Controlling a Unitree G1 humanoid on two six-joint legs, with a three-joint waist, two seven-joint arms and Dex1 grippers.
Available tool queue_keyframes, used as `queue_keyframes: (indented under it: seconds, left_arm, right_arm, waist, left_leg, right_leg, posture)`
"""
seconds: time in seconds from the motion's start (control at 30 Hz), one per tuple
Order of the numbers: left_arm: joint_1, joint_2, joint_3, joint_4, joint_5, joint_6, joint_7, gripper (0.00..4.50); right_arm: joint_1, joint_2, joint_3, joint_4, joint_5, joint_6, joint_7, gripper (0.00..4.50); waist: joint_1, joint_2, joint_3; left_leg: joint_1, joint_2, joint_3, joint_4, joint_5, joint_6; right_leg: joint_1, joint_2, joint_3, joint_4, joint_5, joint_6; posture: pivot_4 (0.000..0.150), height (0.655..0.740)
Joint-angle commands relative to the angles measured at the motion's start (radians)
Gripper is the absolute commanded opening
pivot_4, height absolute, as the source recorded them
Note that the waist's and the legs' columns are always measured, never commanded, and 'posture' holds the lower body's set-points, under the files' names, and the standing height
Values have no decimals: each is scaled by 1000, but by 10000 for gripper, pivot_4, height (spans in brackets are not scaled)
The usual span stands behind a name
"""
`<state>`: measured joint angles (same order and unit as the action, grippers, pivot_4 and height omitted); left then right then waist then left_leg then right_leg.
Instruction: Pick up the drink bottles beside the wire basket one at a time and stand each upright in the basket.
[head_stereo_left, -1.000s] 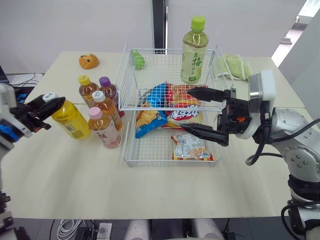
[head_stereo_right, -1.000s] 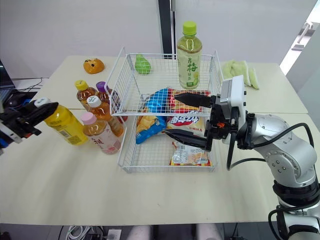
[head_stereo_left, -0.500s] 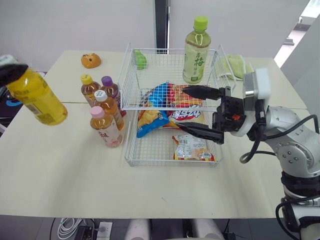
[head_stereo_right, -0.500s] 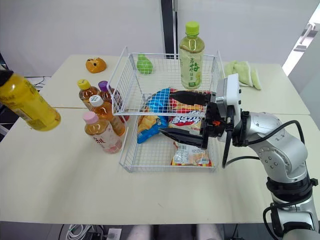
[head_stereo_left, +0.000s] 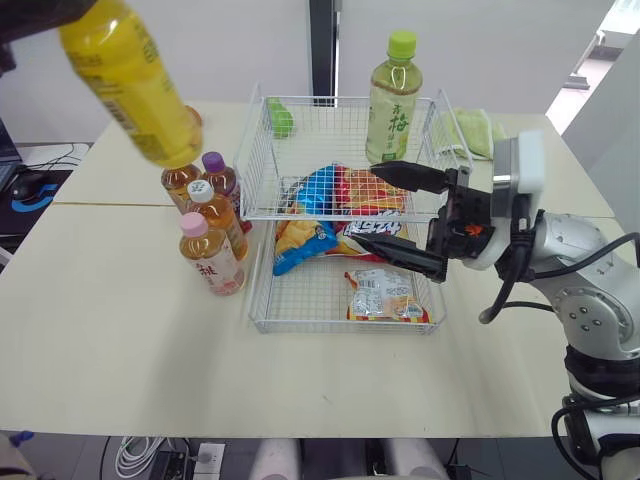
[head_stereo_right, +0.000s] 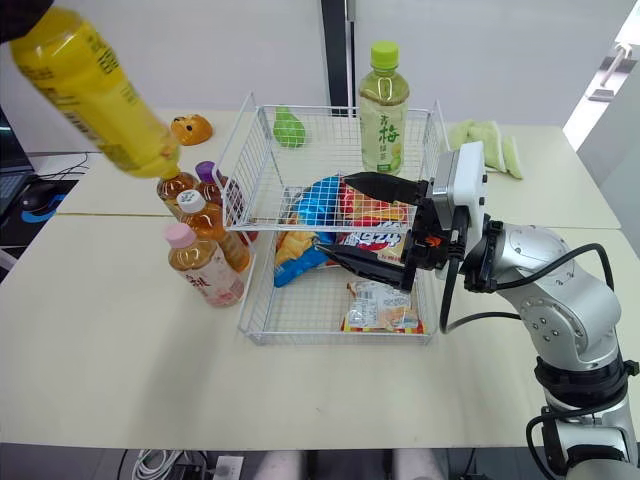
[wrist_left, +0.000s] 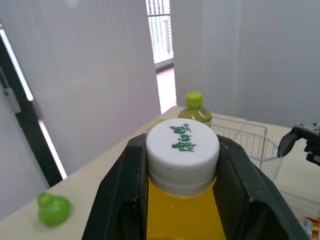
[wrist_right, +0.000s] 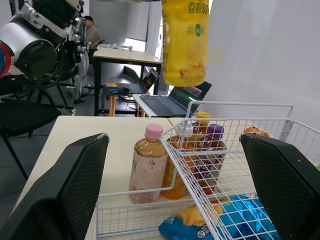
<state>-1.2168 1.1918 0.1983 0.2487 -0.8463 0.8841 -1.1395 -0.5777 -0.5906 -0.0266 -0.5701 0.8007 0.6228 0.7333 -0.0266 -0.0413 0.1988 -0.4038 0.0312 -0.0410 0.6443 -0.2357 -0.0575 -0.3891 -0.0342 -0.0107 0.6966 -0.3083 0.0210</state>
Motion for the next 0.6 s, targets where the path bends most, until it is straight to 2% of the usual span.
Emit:
queue_keyframes:
  seconds: [0.03, 0.27, 0.6]
  left_arm:
    - [-125, -54, -50, 68, 62, -49, -47, 13427]
    - [-314, -274, -165, 298, 238, -233, -140, 13427]
    - [-405, -503, -182, 590, 442, -529, -131, 13427]
  right_arm:
    - [7, -17, -42, -56, 10, 9, -42, 45000]
    - [41, -46, -82, -114, 16, 49, -135, 45000]
    - [86, -84, -151, -223, 54, 132, -303, 45000]
  waist:
    - [-1, 0, 0]
    - [-1, 0, 0]
    - [-5, 0, 0]
  left_leg:
    - [0, 0, 0, 0, 0, 0]
    - [-1, 0, 0, 1, 0, 0]
    - [-7, -1, 0, 1, 0, 0]
  right_leg:
    - [0, 0, 1, 0, 0, 0]
    - [-1, 0, 0, 0, 0, 0]
    - [-6, 0, 0, 0, 0, 0]
  posture:
    - [1500, 7400]
    - [1500, 7400]
    - [1500, 7400]
